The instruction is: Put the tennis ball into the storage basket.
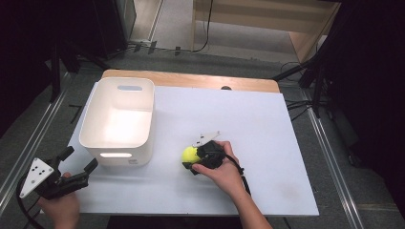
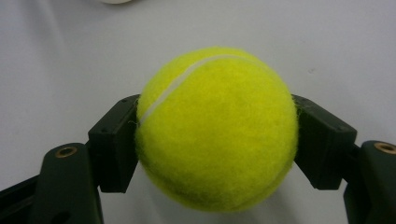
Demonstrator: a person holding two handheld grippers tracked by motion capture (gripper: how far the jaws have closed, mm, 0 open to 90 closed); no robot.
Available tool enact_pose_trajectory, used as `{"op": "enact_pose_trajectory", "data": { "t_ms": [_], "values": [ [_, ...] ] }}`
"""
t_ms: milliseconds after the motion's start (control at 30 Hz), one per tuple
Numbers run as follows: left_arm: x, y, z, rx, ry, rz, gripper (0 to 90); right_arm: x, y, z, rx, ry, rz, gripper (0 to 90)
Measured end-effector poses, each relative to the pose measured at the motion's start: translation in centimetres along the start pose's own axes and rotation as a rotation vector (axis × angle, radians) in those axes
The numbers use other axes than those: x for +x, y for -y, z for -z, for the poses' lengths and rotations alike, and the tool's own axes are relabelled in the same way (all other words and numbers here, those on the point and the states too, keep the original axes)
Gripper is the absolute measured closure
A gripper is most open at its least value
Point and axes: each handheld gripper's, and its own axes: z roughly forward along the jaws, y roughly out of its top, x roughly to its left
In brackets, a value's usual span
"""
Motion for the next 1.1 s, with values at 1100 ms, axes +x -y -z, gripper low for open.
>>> {"op": "enact_pose_trajectory", "data": {
  "t_ms": [1100],
  "values": [
    [0.0,0.0,-0.1,0.006,-0.002,-0.003,7.9,-0.3,-3.0,2.0,-0.042,-0.023,0.027,24.2]
  ]
}}
